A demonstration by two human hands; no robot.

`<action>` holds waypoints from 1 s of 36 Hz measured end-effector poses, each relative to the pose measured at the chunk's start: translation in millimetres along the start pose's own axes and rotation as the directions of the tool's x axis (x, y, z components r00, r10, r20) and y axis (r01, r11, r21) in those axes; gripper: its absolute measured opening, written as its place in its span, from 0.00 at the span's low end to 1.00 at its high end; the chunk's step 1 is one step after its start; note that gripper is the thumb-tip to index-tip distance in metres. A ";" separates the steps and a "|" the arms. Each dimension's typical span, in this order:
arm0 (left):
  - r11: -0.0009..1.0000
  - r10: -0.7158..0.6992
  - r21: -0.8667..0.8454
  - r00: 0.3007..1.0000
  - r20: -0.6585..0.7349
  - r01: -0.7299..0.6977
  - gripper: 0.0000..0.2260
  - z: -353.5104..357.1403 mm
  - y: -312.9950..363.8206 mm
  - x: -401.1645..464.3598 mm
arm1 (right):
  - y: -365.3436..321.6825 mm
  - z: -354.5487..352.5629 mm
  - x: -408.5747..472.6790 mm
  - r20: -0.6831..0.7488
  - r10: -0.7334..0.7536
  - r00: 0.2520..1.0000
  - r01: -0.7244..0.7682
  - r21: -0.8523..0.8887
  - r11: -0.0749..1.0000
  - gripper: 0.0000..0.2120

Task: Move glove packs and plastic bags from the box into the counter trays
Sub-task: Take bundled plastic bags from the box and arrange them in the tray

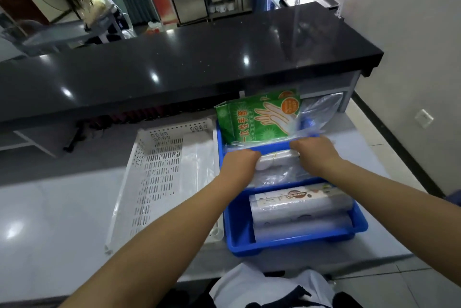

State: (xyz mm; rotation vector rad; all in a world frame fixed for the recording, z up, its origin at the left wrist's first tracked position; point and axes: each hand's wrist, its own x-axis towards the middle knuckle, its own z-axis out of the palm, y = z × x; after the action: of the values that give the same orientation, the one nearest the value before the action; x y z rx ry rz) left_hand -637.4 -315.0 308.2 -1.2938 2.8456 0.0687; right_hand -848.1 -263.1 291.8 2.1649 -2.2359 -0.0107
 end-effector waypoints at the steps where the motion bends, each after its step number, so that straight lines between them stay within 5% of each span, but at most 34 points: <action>1: 1.000 -0.003 -0.012 1.000 0.018 0.004 0.12 5.1 2.0 -0.5 | 0.9 1.4 -0.4 0.010 -0.002 1.000 0.003 -0.012 1.000 0.13; 6: 0.993 -0.039 -0.112 0.995 0.091 0.049 0.14 13.0 -2.1 2.7 | 2.8 -5.4 1.2 0.106 -0.037 0.994 0.042 -0.044 0.998 0.11; 12: 0.960 -0.029 -0.254 0.947 0.320 0.115 0.06 -15.6 -16.5 29.1 | 11.0 -34.3 16.9 0.294 -0.016 0.956 -0.026 0.138 0.990 0.10; 13: 0.957 -0.035 -0.264 0.951 0.308 0.121 0.03 -17.2 -18.7 33.0 | 11.0 -34.9 19.8 0.270 0.016 0.963 -0.052 0.126 0.991 0.13; 15: 0.956 -0.103 -0.254 0.979 0.177 0.146 0.15 -15.1 -21.3 34.3 | 9.7 -32.1 23.5 0.142 0.056 0.988 -0.065 0.061 0.996 0.18; 19: 0.969 -0.091 -0.244 0.960 -0.263 0.025 0.20 -5.2 -22.7 13.6 | 5.0 -18.3 12.7 -0.122 0.061 0.991 -0.051 0.079 0.996 0.21; 25: 0.979 -0.001 -0.205 0.998 -0.059 -0.011 0.20 19.2 -24.0 -13.3 | -1.7 1.3 -19.1 -0.033 0.050 0.998 -0.043 0.193 0.980 0.14; 30: 0.985 0.001 -0.172 0.996 -0.086 -0.015 0.24 25.7 -24.2 -17.8 | -2.9 1.6 -23.6 -0.027 0.054 0.998 -0.045 0.277 0.960 0.09; 36: 0.965 -0.022 -0.263 0.990 -0.142 -0.016 0.21 22.7 -22.0 -21.0 | -15.1 -8.4 -29.2 -0.027 0.111 0.993 -0.083 0.492 0.866 0.18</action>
State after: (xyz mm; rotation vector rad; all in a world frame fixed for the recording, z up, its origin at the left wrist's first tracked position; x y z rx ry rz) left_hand -607.1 -312.7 285.5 -1.4003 3.0393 0.3822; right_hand -831.8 -234.3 299.4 2.2134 -2.5246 0.6878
